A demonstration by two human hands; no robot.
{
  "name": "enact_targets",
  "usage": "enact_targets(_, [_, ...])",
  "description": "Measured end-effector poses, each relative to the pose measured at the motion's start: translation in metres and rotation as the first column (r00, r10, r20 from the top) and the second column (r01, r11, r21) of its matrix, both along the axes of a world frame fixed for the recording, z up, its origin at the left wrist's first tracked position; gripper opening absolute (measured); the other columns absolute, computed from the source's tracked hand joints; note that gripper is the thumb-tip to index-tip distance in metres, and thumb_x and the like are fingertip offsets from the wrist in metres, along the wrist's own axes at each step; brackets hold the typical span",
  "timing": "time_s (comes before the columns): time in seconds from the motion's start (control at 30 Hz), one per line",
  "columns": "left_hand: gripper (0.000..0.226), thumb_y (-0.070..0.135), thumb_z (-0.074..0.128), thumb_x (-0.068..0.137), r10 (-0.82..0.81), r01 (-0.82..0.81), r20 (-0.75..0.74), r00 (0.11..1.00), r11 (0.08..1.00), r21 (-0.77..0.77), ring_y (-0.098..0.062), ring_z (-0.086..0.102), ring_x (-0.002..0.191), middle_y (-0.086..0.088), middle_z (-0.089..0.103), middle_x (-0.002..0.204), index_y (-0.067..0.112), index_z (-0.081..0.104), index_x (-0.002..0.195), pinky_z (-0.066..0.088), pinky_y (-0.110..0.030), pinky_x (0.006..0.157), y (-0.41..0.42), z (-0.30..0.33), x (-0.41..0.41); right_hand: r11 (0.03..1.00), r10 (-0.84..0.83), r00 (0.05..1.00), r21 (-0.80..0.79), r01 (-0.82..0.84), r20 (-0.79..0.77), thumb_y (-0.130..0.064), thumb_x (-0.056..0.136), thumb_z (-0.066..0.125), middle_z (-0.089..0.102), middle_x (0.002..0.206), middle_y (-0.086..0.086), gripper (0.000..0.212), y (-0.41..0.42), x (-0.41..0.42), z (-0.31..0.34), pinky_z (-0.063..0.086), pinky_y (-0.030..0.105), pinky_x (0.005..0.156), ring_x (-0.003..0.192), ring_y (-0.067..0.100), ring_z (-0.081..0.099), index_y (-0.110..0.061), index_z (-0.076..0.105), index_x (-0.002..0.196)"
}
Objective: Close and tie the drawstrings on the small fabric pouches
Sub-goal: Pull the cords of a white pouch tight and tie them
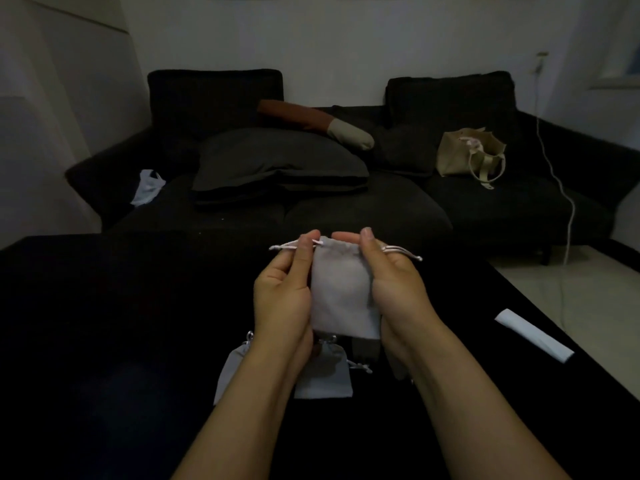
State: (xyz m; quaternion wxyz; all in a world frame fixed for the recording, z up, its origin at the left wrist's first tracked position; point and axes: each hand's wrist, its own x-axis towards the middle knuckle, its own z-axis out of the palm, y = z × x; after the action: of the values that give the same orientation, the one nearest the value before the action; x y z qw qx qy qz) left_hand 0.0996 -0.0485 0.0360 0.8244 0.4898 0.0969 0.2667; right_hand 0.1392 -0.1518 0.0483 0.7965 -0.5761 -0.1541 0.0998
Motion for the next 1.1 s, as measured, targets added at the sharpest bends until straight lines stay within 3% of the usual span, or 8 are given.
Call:
enact_targets(0.23, [0.021,0.028,0.065,0.089,-0.077,0.074,-0.065,0.995,0.996,-0.055,-0.025,0.072,0.101,-0.012,0.076,0.103,0.014,0.075,0.1,0.055,-0.04,0.092,-0.002,-0.002,-0.004,0.996,-0.011,1.0,-0.083,0.011,-0.002,-0.031,0.103,0.044,0.077,0.092,0.007,0.036,0.009,-0.002,-0.005,0.059,0.025,0.074,0.085,0.017,0.074,-0.01,0.073,0.101])
enact_targets(0.33, [0.021,0.03,0.064,0.091,-0.046,0.037,-0.093,0.995,0.994,-0.099,-0.025,0.073,0.1,-0.009,0.076,0.104,0.017,0.074,0.104,0.056,-0.04,0.089,0.007,0.001,-0.005,0.994,-0.011,0.99,-0.106,-0.004,-0.141,-0.045,0.102,0.038,0.078,0.091,0.005,0.047,0.004,0.004,-0.003,0.06,0.035,0.08,0.087,0.019,0.075,-0.016,0.074,0.101])
enact_targets(0.43, [0.022,0.032,0.059,0.095,-0.038,0.028,-0.083,0.996,0.993,-0.114,-0.021,0.074,0.094,-0.006,0.077,0.099,0.019,0.075,0.102,0.058,-0.035,0.079,0.016,0.004,-0.005,1.0,0.0,0.978,-0.009,-0.002,-0.207,-0.043,0.103,0.038,0.075,0.099,0.017,0.047,0.0,0.01,-0.004,0.057,0.042,0.088,0.097,0.026,0.071,-0.013,0.074,0.104])
enact_targets(0.57, [0.023,0.034,0.052,0.099,-0.053,0.043,-0.052,0.997,0.984,-0.171,-0.014,0.075,0.085,0.0,0.078,0.092,0.023,0.072,0.103,0.058,-0.026,0.064,0.02,0.007,-0.006,0.972,0.053,0.958,0.236,0.015,-0.28,-0.034,0.102,0.046,0.06,0.073,0.005,0.036,0.001,0.013,-0.006,0.052,0.032,0.079,0.074,0.018,0.06,-0.01,0.073,0.104])
enact_targets(0.77, [0.021,0.034,0.064,0.091,-0.086,0.072,-0.02,0.996,0.921,-0.384,-0.008,0.06,0.079,0.002,0.062,0.078,0.019,0.073,0.103,0.057,-0.031,0.085,0.029,0.002,-0.006,0.881,0.135,0.876,0.46,0.108,-0.464,-0.028,0.097,0.057,0.058,0.07,-0.001,0.026,0.0,0.015,-0.007,0.052,0.018,0.06,0.061,0.006,0.054,-0.009,0.071,0.108])
enact_targets(0.83, [0.023,0.034,0.059,0.094,-0.092,0.085,0.001,0.996,0.919,-0.384,-0.005,0.06,0.07,0.002,0.062,0.077,0.018,0.072,0.104,0.058,-0.025,0.072,0.03,0.002,-0.004,0.874,0.132,0.866,0.469,0.129,-0.483,-0.03,0.097,0.056,0.059,0.072,0.0,0.028,-0.001,0.013,-0.006,0.051,0.018,0.063,0.062,0.006,0.055,-0.008,0.072,0.105])
enact_targets(0.97, [0.026,0.03,0.052,0.1,-0.011,0.002,-0.042,0.999,0.977,-0.215,-0.003,0.062,0.064,0.002,0.064,0.074,0.015,0.073,0.104,0.054,-0.02,0.062,0.028,0.004,-0.005,0.901,0.077,0.879,0.411,0.141,-0.471,-0.037,0.097,0.055,0.064,0.084,0.004,0.033,-0.004,0.013,-0.005,0.055,0.026,0.083,0.079,0.013,0.06,-0.013,0.078,0.096])
enact_targets(1.1, [0.015,0.018,0.062,0.095,0.213,-0.174,-0.107,0.971,0.94,0.293,-0.006,0.064,0.076,0.0,0.073,0.086,0.021,0.077,0.097,0.052,-0.017,0.068,0.038,-0.007,-0.002,0.921,0.055,0.893,0.369,0.128,-0.447,-0.04,0.097,0.054,0.074,0.097,0.006,0.034,-0.011,0.016,-0.002,0.048,0.041,0.102,0.103,0.021,0.066,-0.016,0.078,0.091])
